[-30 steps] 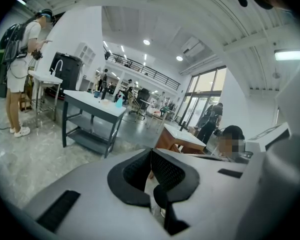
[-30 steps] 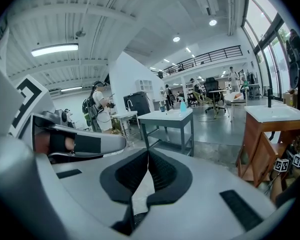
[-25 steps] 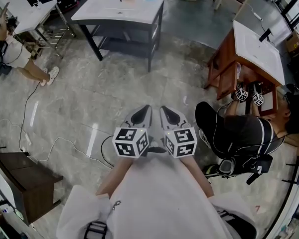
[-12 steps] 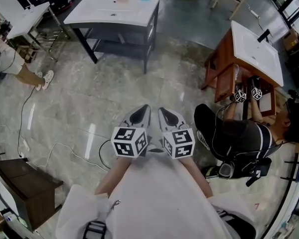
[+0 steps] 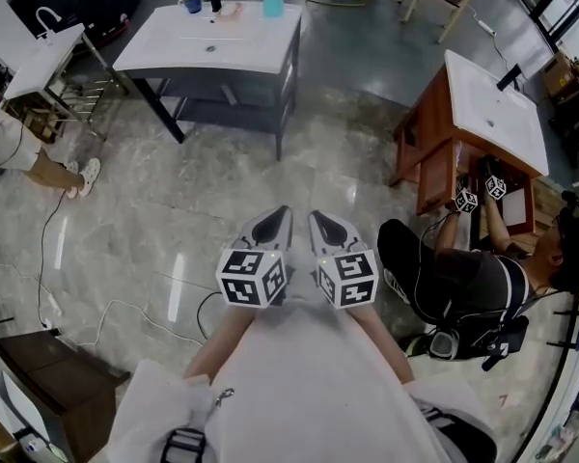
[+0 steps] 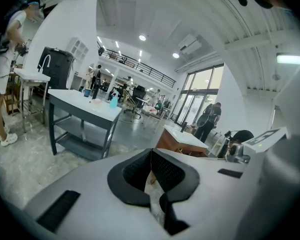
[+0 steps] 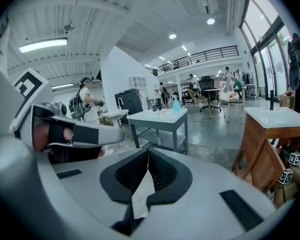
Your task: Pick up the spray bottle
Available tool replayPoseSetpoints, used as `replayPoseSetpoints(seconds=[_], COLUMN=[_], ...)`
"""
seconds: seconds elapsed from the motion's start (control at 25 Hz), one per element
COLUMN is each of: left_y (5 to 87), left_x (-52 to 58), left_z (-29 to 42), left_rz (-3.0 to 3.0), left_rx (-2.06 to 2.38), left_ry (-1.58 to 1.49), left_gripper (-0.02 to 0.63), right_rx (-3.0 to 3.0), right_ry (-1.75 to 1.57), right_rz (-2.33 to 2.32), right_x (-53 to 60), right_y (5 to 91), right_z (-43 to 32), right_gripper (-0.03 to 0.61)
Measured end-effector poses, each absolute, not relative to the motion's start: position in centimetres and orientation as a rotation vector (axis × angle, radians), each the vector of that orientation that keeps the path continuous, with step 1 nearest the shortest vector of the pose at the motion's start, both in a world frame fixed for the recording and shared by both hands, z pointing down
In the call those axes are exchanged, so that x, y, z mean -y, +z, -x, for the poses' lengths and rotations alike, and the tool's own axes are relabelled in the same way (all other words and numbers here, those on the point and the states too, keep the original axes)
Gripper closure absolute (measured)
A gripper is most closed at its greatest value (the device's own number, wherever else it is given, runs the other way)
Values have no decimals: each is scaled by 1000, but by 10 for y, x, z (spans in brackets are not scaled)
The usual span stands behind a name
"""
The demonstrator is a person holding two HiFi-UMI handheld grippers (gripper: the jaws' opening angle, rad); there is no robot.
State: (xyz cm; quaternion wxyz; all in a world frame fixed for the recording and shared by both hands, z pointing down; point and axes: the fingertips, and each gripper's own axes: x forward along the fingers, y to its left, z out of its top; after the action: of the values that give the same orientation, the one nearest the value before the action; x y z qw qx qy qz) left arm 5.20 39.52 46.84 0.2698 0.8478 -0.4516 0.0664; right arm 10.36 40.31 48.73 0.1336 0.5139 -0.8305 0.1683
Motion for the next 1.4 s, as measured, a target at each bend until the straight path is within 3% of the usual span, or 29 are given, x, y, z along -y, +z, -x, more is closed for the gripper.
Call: replayPoseSetpoints(seconds=[1.4], left_y=[475], left_x=[-188], left_z=[51], left_rz=[-2291], left_rx=[1163], left_ry=[163], left_gripper=[588], right_rx=[2344], right_ry=[532], right_rz=[-1549], right_x=[-208], right_y=[500], right_z=[-8], right_gripper=[551])
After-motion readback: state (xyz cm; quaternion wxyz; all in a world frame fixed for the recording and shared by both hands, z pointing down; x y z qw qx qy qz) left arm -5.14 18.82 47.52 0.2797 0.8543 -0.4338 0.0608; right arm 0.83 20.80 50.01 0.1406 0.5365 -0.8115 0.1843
